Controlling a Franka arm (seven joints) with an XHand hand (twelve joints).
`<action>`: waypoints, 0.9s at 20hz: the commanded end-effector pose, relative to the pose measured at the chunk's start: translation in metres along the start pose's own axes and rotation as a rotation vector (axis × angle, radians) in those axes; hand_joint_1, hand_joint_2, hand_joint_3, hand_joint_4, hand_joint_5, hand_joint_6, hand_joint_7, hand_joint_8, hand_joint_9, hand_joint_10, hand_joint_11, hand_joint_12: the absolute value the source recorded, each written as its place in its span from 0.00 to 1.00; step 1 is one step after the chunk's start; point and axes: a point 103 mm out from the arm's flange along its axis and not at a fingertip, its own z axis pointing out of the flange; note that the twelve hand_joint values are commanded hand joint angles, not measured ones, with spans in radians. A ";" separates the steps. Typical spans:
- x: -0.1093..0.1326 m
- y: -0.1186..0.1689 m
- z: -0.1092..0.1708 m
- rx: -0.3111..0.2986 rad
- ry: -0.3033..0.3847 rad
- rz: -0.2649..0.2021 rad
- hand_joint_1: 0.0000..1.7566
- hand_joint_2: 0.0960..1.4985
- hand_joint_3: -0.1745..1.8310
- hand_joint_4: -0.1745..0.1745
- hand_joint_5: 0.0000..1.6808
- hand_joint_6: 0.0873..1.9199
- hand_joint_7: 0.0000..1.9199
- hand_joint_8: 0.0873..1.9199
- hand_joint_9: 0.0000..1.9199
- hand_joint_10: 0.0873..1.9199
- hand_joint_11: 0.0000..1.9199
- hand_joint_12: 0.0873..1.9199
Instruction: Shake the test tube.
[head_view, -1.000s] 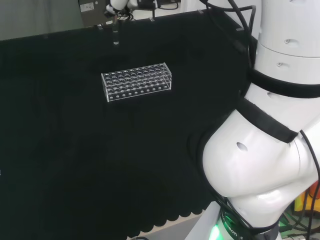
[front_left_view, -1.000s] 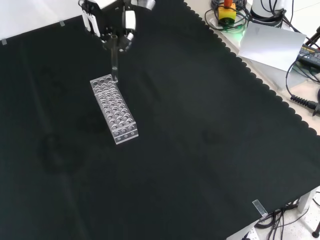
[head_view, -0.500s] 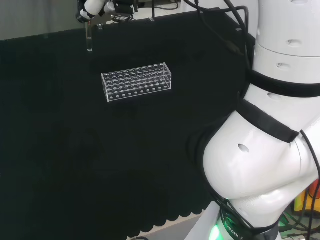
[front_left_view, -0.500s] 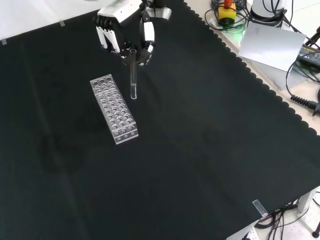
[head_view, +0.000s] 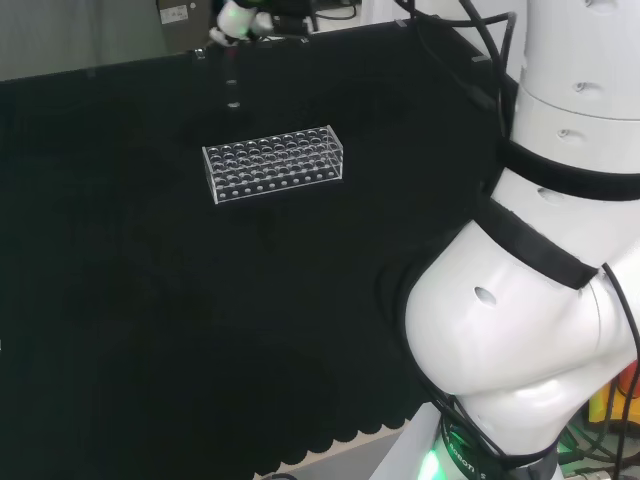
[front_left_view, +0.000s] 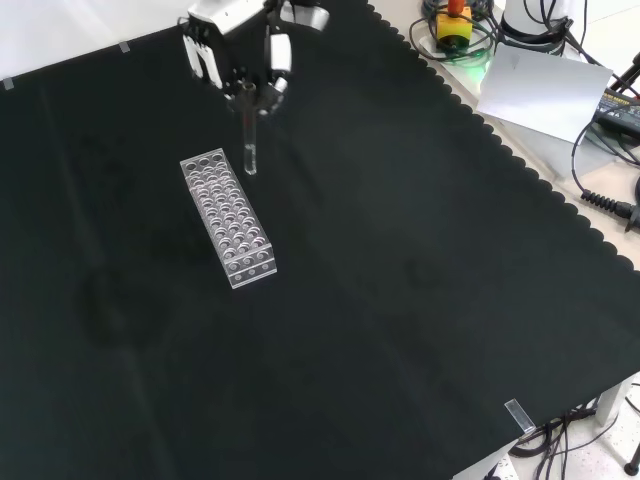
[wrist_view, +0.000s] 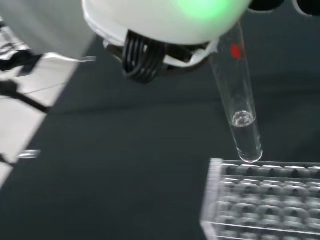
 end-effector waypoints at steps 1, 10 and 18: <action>-0.104 -0.027 -0.016 -0.038 -0.079 0.222 0.70 0.35 0.43 0.00 0.88 0.11 0.97 0.11 0.93 0.08 0.69 0.44; -0.181 -0.054 -0.043 -0.097 -0.111 0.404 0.70 0.34 0.43 0.00 0.88 0.11 0.97 0.11 0.93 0.08 0.69 0.44; -0.154 -0.041 -0.032 -0.090 -0.061 0.370 0.70 0.34 0.43 0.00 0.88 0.11 0.97 0.11 0.93 0.07 0.69 0.45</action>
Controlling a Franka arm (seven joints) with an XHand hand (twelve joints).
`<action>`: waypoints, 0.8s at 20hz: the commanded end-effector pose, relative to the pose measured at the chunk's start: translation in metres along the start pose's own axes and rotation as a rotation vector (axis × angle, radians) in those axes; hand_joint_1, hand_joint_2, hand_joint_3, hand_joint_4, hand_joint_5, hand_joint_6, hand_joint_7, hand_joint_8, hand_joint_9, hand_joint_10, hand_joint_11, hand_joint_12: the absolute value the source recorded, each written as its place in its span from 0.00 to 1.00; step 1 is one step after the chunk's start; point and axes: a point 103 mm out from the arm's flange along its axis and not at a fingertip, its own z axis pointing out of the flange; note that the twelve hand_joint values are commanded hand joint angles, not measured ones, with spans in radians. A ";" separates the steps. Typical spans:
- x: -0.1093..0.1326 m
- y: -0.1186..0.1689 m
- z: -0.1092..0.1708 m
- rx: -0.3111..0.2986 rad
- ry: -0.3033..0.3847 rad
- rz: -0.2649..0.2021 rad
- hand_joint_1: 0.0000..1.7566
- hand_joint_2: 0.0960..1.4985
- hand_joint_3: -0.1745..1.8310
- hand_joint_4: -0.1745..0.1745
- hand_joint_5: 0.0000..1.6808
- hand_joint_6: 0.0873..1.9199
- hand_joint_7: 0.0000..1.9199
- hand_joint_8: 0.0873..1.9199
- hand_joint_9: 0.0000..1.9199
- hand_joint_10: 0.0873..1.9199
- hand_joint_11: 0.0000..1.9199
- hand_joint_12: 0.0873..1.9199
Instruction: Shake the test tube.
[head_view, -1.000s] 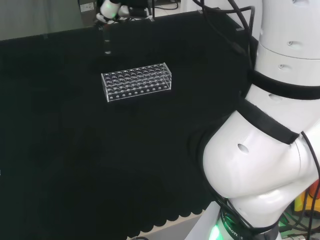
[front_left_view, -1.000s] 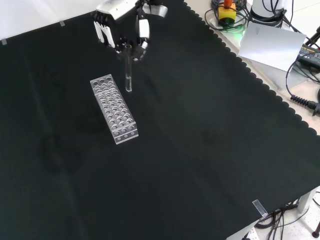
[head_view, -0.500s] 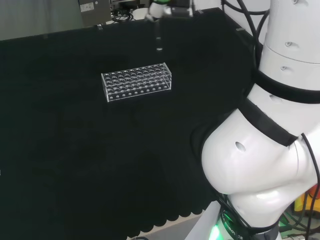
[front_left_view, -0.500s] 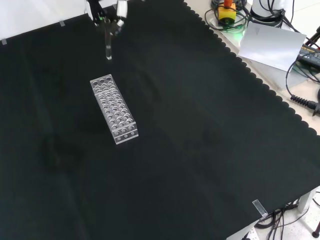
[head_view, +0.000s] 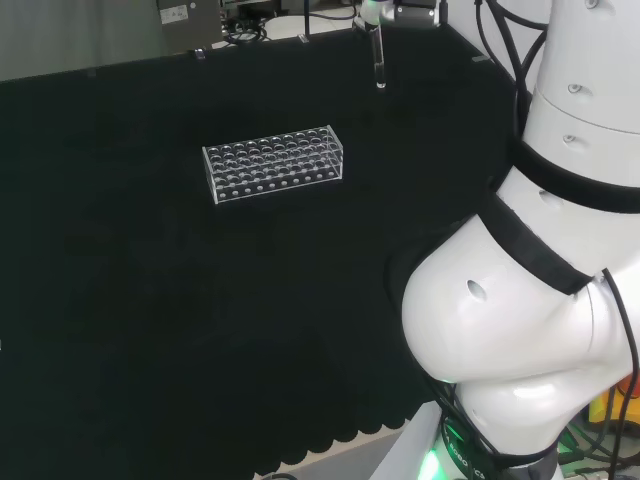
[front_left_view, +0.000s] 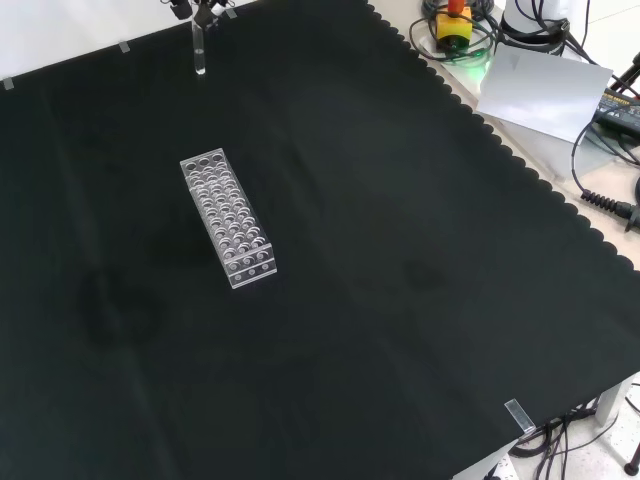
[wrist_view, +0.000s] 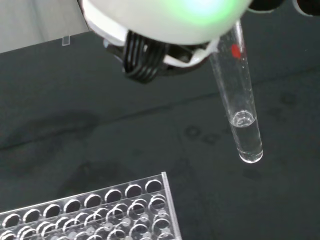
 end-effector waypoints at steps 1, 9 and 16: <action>0.041 0.000 0.011 0.019 0.041 -0.053 0.70 0.34 0.43 0.00 0.88 0.11 0.97 0.11 0.93 0.07 0.69 0.45; 0.153 -0.007 0.030 0.064 0.091 -0.214 0.70 0.34 0.43 0.00 0.88 0.11 0.97 0.11 0.93 0.07 0.69 0.45; 0.242 -0.022 0.034 0.107 0.173 -0.353 0.70 0.34 0.43 0.00 0.88 0.11 0.97 0.11 0.93 0.07 0.69 0.45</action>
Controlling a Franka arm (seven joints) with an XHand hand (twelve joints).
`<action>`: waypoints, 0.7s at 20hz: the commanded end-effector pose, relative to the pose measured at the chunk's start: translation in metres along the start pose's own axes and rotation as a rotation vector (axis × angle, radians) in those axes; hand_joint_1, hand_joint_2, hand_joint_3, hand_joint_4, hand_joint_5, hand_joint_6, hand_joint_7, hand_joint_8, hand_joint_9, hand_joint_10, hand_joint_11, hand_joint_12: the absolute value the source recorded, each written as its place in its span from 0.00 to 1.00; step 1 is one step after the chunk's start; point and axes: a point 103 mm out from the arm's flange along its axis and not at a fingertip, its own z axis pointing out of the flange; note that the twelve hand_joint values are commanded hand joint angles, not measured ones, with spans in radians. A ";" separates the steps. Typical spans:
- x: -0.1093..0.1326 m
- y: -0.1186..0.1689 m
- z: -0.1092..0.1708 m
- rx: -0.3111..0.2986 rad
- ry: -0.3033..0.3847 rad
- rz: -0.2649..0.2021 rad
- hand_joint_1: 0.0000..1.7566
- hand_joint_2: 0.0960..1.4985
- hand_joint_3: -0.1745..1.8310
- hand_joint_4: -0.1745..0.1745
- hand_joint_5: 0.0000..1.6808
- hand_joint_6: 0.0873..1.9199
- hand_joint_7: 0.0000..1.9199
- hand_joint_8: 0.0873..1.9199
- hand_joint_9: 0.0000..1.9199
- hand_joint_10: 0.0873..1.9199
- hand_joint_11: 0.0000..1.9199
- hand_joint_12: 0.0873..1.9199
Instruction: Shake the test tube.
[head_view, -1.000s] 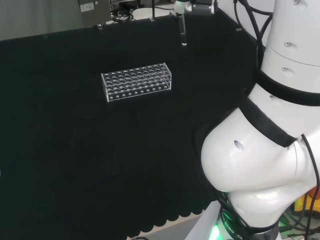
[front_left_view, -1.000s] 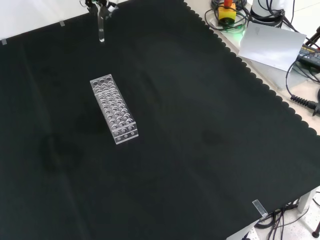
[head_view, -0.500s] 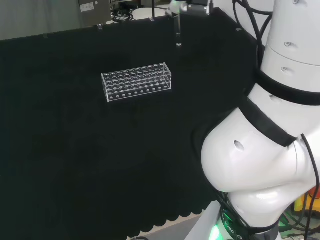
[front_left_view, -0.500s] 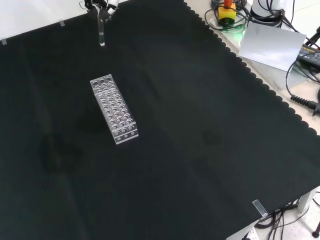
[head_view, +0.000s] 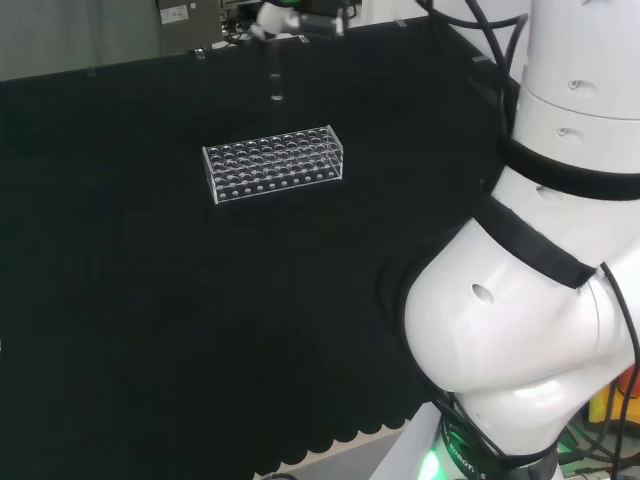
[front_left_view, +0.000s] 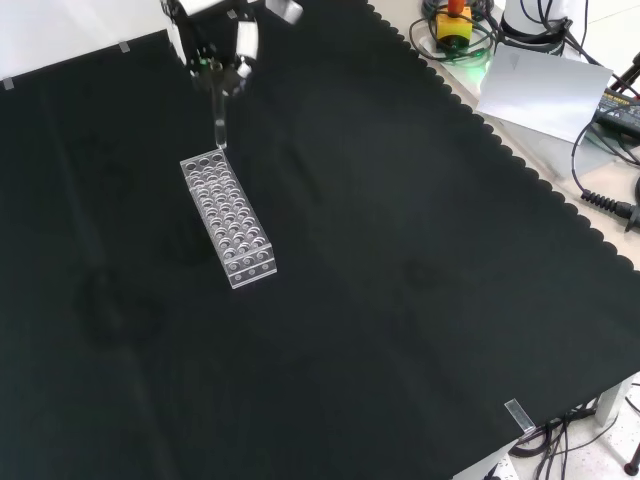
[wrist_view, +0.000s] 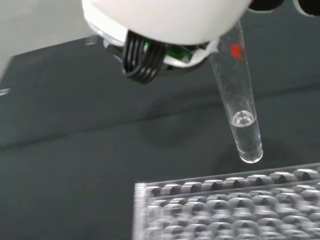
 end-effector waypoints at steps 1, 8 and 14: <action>0.089 0.003 0.015 0.047 0.095 -0.141 0.70 0.34 0.43 0.00 0.88 0.11 0.97 0.11 0.93 0.07 0.69 0.45; 0.093 0.000 0.014 0.056 0.089 -0.175 0.70 0.34 0.43 0.00 0.88 0.11 0.97 0.11 0.93 0.07 0.69 0.45; 0.034 0.000 0.008 0.037 0.037 -0.074 0.70 0.34 0.43 0.00 0.88 0.11 0.97 0.11 0.93 0.07 0.69 0.45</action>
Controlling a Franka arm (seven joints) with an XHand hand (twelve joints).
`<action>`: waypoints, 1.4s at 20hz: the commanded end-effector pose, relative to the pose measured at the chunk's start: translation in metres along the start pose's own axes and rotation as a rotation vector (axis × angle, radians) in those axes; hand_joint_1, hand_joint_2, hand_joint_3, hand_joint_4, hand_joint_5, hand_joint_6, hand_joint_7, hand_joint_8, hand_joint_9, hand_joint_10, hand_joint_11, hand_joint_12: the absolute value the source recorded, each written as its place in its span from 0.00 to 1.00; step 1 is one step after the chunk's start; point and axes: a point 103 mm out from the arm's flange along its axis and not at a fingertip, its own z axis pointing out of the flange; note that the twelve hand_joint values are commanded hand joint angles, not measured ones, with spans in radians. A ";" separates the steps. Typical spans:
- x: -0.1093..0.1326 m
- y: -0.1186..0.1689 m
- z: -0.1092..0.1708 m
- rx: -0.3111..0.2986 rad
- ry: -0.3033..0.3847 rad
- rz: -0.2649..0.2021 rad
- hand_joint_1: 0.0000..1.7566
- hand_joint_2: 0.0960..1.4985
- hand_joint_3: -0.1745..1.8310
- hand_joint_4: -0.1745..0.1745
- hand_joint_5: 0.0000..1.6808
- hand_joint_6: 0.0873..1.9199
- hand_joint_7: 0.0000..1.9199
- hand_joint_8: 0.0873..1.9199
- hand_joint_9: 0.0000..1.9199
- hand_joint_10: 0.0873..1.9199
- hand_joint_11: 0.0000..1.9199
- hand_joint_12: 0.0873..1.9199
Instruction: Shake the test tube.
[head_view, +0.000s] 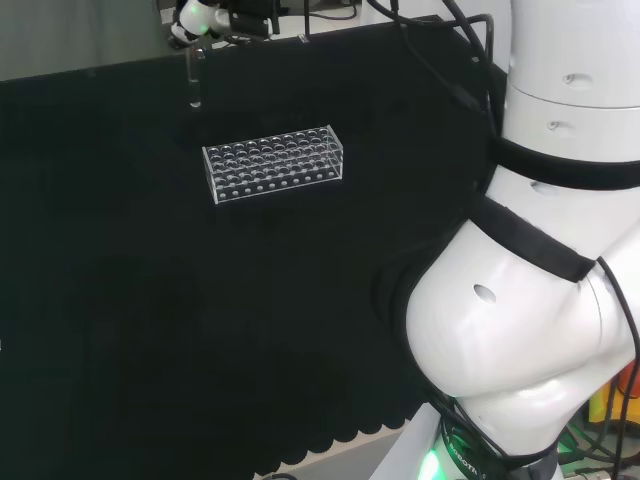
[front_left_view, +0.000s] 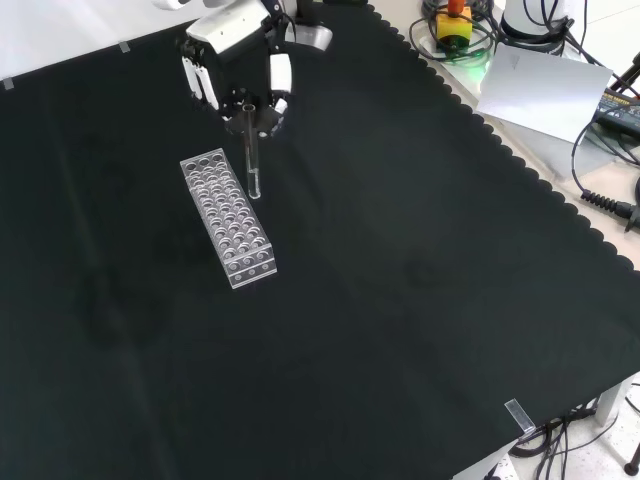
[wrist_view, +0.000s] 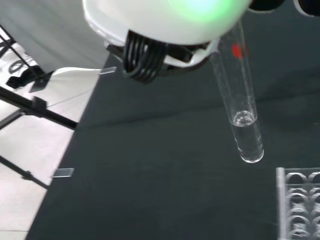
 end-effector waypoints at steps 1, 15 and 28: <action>-0.060 -0.011 -0.012 -0.024 -0.057 0.109 0.70 0.34 0.43 0.00 0.88 0.11 0.97 0.11 0.93 0.07 0.69 0.45; -0.196 -0.050 -0.060 -0.089 -0.184 0.331 0.70 0.34 0.43 0.00 0.88 0.10 0.97 0.11 0.94 0.07 0.69 0.45; -0.123 -0.017 -0.028 -0.051 -0.100 0.208 0.70 0.34 0.43 0.00 0.88 0.10 0.97 0.11 0.94 0.07 0.69 0.45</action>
